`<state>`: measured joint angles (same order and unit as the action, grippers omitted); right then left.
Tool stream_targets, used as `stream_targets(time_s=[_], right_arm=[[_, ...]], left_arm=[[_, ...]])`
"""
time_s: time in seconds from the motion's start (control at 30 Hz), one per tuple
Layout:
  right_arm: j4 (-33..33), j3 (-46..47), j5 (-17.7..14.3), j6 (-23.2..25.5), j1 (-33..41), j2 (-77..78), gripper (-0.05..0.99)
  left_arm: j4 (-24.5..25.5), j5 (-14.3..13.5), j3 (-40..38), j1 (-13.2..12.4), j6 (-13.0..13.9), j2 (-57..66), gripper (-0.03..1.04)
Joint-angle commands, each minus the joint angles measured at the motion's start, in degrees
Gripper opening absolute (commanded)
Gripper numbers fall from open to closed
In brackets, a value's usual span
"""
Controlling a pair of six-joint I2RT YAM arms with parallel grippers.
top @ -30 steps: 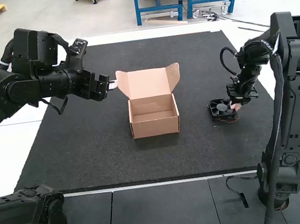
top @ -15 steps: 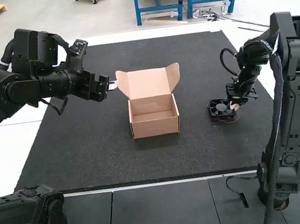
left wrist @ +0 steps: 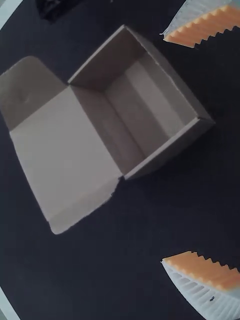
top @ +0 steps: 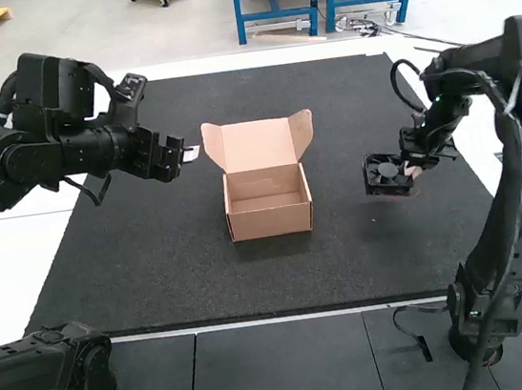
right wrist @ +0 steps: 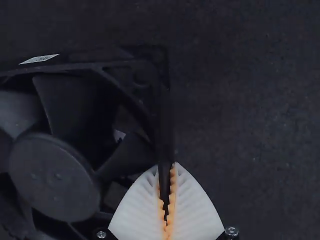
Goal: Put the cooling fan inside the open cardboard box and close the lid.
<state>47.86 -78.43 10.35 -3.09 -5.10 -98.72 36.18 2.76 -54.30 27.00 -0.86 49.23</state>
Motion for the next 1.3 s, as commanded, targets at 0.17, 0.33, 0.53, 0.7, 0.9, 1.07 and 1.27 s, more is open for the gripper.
stream_targets(time_s=[0.17,0.33,0.53,0.7,0.9,1.07,1.27], right_arm=[[4.09,3.46,1.52,4.15,1.32,12.58,-0.02],[4.18,7.24,1.60,7.58,2.55,20.41,-0.02],[3.47,9.35,2.31,9.51,7.65,28.32,-0.02],[3.82,7.77,1.96,12.15,14.95,30.60,-0.02],[3.91,6.28,3.63,16.80,21.45,30.87,-0.02],[1.71,4.08,2.48,18.91,26.37,31.30,-0.02],[-0.22,5.31,4.06,23.04,29.89,30.25,-0.02]], left_arm=[[1.70,-0.57,2.27,-0.11,0.69,-4.23,0.97],[3.02,-0.57,3.15,-0.11,0.69,-6.25,0.97],[3.98,-0.57,3.94,-0.02,0.69,-8.10,0.97],[4.07,-0.57,4.56,-0.11,0.69,-8.80,0.97],[3.98,-0.57,4.65,-0.20,0.69,-8.80,0.97],[3.81,-0.57,5.35,-0.20,0.69,-8.80,0.97],[3.63,-0.57,6.23,-0.37,0.60,-8.80,0.97]])
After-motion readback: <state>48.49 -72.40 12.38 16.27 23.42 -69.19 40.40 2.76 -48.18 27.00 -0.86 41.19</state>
